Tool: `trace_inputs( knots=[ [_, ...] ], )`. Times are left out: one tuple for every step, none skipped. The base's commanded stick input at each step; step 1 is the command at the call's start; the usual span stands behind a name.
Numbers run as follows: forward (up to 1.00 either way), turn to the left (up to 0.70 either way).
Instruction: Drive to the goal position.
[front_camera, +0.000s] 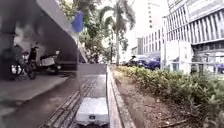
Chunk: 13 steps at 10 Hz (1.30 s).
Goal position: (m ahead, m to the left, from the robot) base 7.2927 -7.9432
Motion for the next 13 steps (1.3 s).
trace_inputs(
  knots=[
    [0.69,0.01],
    [0.69,0.01],
    [0.69,0.01],
    [0.69,0.01],
    [0.69,0.01],
    [0.69,0.01],
    [0.69,0.01],
    [0.69,0.01],
    [0.69,0.01],
    [0.69,0.06],
    [0.69,0.13],
    [0.69,0.14],
    [0.69,0.14]
  ],
)
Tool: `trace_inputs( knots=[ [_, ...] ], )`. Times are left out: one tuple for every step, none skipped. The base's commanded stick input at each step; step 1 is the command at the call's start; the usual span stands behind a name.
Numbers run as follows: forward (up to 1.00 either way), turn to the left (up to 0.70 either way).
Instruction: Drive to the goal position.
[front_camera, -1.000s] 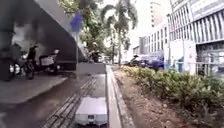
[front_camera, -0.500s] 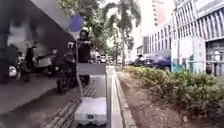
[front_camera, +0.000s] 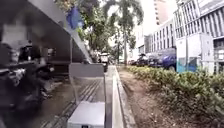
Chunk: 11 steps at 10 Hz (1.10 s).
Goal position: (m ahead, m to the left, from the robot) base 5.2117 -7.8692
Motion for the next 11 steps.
trace_inputs(
  knots=[
    [0.69,0.14],
    [0.69,0.11],
    [0.69,0.01],
    [0.41,0.03],
    [0.03,0.01],
    [0.03,0.01],
    [0.03,0.01],
    [0.03,0.01],
    [0.03,0.01],
    [0.03,0.01],
    [0.03,0.01]
  ],
)
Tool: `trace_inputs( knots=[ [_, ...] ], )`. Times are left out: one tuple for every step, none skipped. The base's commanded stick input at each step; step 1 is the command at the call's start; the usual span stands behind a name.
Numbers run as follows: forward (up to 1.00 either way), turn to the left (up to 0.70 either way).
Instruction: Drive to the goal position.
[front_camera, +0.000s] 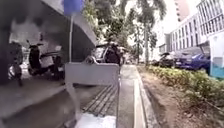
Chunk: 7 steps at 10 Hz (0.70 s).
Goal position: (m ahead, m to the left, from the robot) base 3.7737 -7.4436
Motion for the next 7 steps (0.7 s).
trace_inputs(
  knots=[
    [0.03,0.01],
    [0.03,0.01],
    [0.03,0.01],
    [0.03,0.01],
    [0.03,0.01],
    [0.02,0.03],
    [0.00,0.05]
  ],
)
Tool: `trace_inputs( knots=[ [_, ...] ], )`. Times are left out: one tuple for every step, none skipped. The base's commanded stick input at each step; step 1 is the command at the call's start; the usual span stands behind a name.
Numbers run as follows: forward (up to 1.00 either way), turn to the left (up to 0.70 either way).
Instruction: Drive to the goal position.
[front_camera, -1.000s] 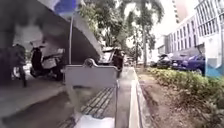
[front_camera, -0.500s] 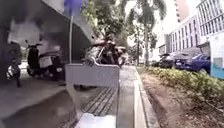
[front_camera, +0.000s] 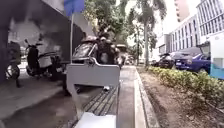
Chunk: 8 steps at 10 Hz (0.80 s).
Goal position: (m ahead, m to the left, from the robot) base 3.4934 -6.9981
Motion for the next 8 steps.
trace_inputs(
  knots=[
    [-0.45,0.03],
    [-0.42,0.05],
    [-0.22,0.07],
    [0.02,0.03],
    [0.03,0.01],
    [0.03,0.01],
    [0.03,0.01],
    [0.03,0.01]
  ],
)
